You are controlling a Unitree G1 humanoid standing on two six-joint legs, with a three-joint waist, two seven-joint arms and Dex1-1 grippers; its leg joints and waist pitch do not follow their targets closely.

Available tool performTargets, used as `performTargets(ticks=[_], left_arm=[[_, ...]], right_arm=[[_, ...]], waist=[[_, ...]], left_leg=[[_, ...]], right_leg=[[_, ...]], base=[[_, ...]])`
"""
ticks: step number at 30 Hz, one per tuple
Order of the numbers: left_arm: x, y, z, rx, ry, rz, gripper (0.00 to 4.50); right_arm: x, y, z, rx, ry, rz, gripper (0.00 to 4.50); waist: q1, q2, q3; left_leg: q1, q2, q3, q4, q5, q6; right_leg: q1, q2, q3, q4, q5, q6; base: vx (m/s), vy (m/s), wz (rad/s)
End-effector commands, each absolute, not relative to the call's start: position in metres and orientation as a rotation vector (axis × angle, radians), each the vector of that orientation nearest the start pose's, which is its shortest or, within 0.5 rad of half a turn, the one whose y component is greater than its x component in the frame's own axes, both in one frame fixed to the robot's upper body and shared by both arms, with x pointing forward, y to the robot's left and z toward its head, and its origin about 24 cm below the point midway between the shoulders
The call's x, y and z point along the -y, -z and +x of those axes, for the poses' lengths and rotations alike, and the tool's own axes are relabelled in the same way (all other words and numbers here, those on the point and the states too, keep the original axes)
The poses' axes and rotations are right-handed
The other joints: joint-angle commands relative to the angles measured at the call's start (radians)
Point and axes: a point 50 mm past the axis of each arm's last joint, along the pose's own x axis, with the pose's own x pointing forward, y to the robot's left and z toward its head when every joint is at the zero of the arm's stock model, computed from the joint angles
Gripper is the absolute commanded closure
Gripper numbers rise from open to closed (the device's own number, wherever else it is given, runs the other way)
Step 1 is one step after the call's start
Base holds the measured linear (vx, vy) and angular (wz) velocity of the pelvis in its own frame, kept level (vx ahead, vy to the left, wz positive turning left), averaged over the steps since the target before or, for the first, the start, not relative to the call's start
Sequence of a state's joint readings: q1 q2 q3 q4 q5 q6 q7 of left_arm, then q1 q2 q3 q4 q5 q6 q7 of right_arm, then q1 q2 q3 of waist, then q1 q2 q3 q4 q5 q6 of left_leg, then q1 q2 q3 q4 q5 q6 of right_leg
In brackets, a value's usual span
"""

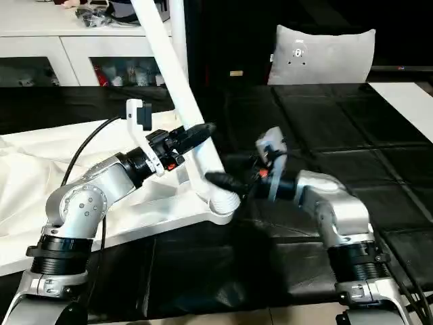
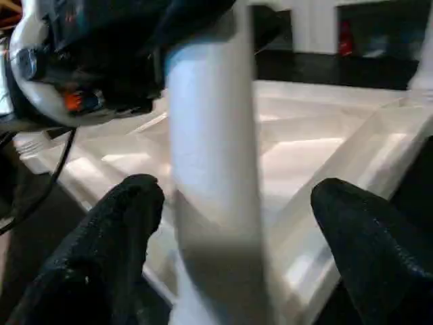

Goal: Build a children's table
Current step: Insert table leg to table base

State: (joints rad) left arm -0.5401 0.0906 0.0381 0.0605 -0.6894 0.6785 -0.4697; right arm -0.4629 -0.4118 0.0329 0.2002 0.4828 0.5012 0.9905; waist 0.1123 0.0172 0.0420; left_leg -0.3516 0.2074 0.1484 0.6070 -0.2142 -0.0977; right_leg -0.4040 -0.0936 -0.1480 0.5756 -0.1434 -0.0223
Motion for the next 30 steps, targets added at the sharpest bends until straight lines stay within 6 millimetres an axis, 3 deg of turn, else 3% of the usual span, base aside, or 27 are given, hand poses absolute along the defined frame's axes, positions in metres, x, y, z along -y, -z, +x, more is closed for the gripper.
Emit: performTargets(ticks=[1,9,15,20,25,27,30], left_arm=[[-0.084,-0.146,0.321,-0.112,0.868,-0.507,2.41],[-0.081,-0.155,0.320,-0.097,0.875,-0.417,2.41],[-0.077,-0.167,0.320,-0.055,0.890,-0.283,2.41],[-0.070,-0.178,0.315,-0.033,0.943,-0.168,2.41],[-0.065,-0.184,0.313,-0.015,0.957,-0.154,2.41],[-0.064,-0.185,0.313,-0.011,0.958,-0.148,2.41],[-0.064,-0.184,0.313,-0.010,0.954,-0.142,2.41]], right_arm=[[0.159,-0.112,0.308,-0.181,-1.044,0.155,0.15],[0.157,-0.112,0.309,-0.247,-0.807,-0.010,0.07],[0.145,-0.118,0.308,-0.191,-0.873,-0.018,0.07],[0.135,-0.115,0.300,-0.236,-0.999,0.022,0.07],[0.129,-0.116,0.300,-0.247,-1.029,0.038,0.07],[0.127,-0.116,0.300,-0.247,-1.035,0.044,0.36],[0.126,-0.116,0.300,-0.251,-1.043,0.071,0.36]], waist=[[0.000,-0.018,-0.068],[-0.002,-0.015,-0.066],[-0.004,-0.015,-0.064],[-0.004,-0.015,-0.065],[-0.002,-0.017,-0.065],[-0.002,-0.019,-0.064],[-0.003,-0.023,-0.064]], left_leg=[[-0.009,0.015,0.011,-0.066,-0.082,0.057],[-0.007,0.013,0.010,-0.070,-0.079,0.034],[-0.006,0.011,0.011,-0.071,-0.117,0.034],[-0.008,0.014,0.009,-0.071,-0.111,0.040],[-0.010,0.016,0.010,-0.070,-0.088,0.040],[-0.010,0.013,0.011,-0.070,-0.091,0.039],[-0.010,0.013,0.011,-0.070,-0.096,0.038]], right_leg=[[0.065,-0.051,0.050,-0.073,-0.387,-0.068],[0.064,-0.050,0.051,-0.075,-0.406,-0.041],[0.061,-0.051,0.047,-0.083,-0.442,-0.020],[0.063,-0.052,0.050,-0.076,-0.409,-0.036],[0.064,-0.054,0.053,-0.071,-0.381,-0.059],[0.063,-0.054,0.052,-0.074,-0.403,-0.052],[0.063,-0.053,0.051,-0.077,-0.418,-0.038]], base=[[0.000,0.000,0.00],[0.000,0.000,0.00],[0.000,0.000,0.00],[0.000,0.000,0.00],[0.000,0.000,0.00],[0.000,0.000,0.00],[0.000,0.000,0.00]])
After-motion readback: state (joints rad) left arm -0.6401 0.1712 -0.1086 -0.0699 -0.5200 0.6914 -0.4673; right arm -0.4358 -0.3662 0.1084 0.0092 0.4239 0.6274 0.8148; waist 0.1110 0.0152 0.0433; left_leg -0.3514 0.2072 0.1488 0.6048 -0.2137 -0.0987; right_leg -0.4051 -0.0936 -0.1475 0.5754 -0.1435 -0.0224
